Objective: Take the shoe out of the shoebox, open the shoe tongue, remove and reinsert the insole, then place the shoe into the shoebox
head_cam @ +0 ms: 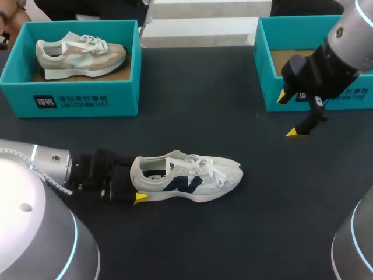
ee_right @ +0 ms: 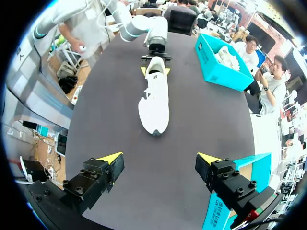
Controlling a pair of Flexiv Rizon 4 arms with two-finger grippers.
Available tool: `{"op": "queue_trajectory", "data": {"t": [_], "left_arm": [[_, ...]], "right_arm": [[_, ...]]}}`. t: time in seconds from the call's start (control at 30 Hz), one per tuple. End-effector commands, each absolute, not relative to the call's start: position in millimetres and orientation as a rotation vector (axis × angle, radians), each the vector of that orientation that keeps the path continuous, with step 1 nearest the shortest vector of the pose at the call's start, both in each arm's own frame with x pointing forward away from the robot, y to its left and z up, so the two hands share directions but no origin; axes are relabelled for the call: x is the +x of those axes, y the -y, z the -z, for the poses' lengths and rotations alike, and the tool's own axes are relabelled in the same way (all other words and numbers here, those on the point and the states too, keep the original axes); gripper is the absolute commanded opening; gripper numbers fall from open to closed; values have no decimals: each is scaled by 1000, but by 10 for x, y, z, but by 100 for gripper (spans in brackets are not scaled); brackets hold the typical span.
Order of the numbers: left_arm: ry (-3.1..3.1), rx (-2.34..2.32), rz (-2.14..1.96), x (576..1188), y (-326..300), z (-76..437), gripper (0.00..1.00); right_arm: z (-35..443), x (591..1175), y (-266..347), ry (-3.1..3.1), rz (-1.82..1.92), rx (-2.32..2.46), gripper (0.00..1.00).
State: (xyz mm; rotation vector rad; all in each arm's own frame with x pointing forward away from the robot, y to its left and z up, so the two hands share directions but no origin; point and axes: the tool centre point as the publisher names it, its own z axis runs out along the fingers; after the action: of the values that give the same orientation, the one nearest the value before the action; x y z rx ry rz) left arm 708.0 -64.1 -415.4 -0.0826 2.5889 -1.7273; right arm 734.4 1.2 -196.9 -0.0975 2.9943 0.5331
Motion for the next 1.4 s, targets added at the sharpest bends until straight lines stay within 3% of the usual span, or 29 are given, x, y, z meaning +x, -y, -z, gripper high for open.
{"op": "queue_trajectory", "data": {"t": [0.03,0.07,0.1,1.17,1.4], "left_arm": [[-2587,-103,1715,7051,660,4186,36],[-2588,-112,1710,7053,653,4191,12],[-2588,-112,1709,7055,650,4195,0],[-2596,-116,1703,7094,616,4196,0],[-2596,-116,1703,7094,616,4196,0]], "right_arm": [[1981,7351,-19,-2995,-532,-98,100],[1981,7351,-19,-2995,-532,-98,100],[1981,7351,-19,-2995,-532,-98,100],[1981,7351,-19,-2995,-532,-98,100],[1968,7403,-246,-2879,-459,1035,100]]}}
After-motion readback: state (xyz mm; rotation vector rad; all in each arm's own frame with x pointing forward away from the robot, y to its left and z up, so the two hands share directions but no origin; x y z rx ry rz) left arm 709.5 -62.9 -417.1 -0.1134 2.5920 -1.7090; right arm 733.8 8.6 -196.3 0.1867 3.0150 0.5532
